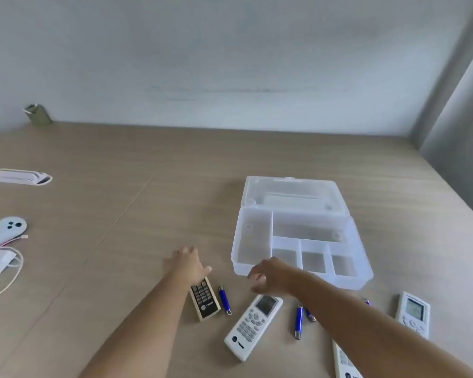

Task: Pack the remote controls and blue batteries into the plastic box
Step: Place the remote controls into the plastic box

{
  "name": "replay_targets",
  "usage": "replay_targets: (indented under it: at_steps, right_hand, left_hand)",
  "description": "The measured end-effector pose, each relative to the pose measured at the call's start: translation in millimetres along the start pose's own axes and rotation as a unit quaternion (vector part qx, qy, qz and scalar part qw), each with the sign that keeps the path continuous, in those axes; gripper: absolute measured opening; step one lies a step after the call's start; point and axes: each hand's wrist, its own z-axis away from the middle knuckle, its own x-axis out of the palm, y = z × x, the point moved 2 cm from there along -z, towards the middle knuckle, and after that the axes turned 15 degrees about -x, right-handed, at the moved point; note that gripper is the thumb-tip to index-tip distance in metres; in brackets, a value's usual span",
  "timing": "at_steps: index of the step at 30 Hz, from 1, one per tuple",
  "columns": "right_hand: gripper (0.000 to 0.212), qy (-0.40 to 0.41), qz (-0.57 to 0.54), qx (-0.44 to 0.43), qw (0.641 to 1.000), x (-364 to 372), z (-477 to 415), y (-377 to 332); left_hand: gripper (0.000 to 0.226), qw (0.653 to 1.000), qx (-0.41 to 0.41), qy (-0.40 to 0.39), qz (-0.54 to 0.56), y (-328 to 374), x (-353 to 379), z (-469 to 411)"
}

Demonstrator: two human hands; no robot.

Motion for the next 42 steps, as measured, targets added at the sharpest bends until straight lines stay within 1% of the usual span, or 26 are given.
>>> replay_targets:
  at_steps: [2, 5, 7, 8, 11, 14, 15, 17, 19, 22, 23, 25, 26, 28, 31, 32, 34, 35, 37, 39, 40, 42]
  right_hand:
    - [0.048, -0.069, 0.053, 0.012, 0.996, 13, -5, 6]
    - [0.060, -0.156, 0.164, -0.004, 0.974, 33, -5, 19]
    - [0.063, -0.177, 0.214, -0.027, 0.960, 39, -7, 27]
    - [0.062, -0.173, 0.229, -0.038, 0.957, 39, -7, 29]
    - [0.055, -0.165, 0.230, -0.047, 0.958, 43, -7, 35]
    - [0.061, -0.178, 0.212, -0.033, 0.960, 44, -8, 37]
    - [0.057, -0.191, 0.207, -0.026, 0.959, 42, -9, 36]
    - [0.041, -0.215, 0.186, -0.012, 0.959, 36, -9, 36]
    - [0.034, -0.226, 0.144, 0.004, 0.963, 24, -10, 34]
    - [0.032, -0.201, 0.070, 0.019, 0.977, -13, -12, 31]
    - [0.027, -0.191, 0.038, 0.026, 0.981, -28, -12, 31]
    - [0.014, -0.171, -0.023, 0.039, 0.984, -61, -10, 33]
    - [0.018, -0.154, -0.054, 0.043, 0.986, -77, -6, 36]
    - [0.019, -0.085, -0.135, 0.048, 0.986, -108, 3, 46]
    - [0.009, 0.062, -0.217, 0.048, 0.973, -144, 17, 67]
    - [0.007, 0.119, -0.245, 0.048, 0.961, -152, 21, 76]
    - [0.006, 0.233, -0.310, 0.052, 0.920, -159, 26, 95]
    - [0.006, 0.285, -0.341, 0.060, 0.894, -159, 28, 105]
    - [0.010, 0.377, -0.405, 0.089, 0.828, -150, 29, 128]
    - [0.014, 0.443, -0.468, 0.121, 0.755, -132, 31, 152]
    - [0.015, 0.464, -0.498, 0.135, 0.720, -121, 31, 164]
    - [0.015, 0.486, -0.544, 0.156, 0.666, -101, 30, 184]
  left_hand:
    - [0.063, 0.999, -0.024, -0.037, 0.003, -1, 18, -3]
    - [0.067, 0.995, -0.060, -0.068, 0.031, 0, 39, -6]
    - [0.066, 0.991, -0.083, -0.080, 0.063, 5, 47, -9]
    - [0.066, 0.990, -0.095, -0.079, 0.073, 7, 47, -10]
    - [0.067, 0.986, -0.116, -0.078, 0.086, 12, 51, -13]
    - [0.069, 0.984, -0.130, -0.086, 0.089, 17, 52, -18]
    - [0.068, 0.982, -0.137, -0.091, 0.095, 18, 52, -20]
    - [0.066, 0.978, -0.154, -0.095, 0.100, 20, 51, -23]
    - [0.066, 0.976, -0.169, -0.097, 0.097, 20, 51, -25]
    - [0.063, 0.964, -0.191, -0.093, 0.162, 20, 38, -30]
    - [0.060, 0.960, -0.189, -0.084, 0.187, 23, 28, -32]
    - [0.058, 0.962, -0.168, -0.049, 0.210, 34, 2, -36]
    - [0.057, 0.965, -0.150, -0.025, 0.216, 41, -14, -37]
    - [0.055, 0.966, -0.105, 0.025, 0.234, 61, -46, -36]
    - [0.061, 0.964, -0.023, 0.067, 0.257, 98, -77, -30]
    - [0.064, 0.964, 0.005, 0.072, 0.256, 112, -81, -26]
    - [0.069, 0.968, 0.050, 0.063, 0.237, 137, -78, -19]
    - [0.070, 0.973, 0.062, 0.053, 0.217, 148, -72, -17]
    - [0.074, 0.983, 0.075, 0.038, 0.161, 163, -53, -17]
    - [0.074, 0.989, 0.087, 0.025, 0.116, 172, -31, -19]
    - [0.073, 0.991, 0.091, 0.016, 0.101, 176, -20, -22]
    - [0.072, 0.993, 0.089, -0.001, 0.073, 181, -2, -28]
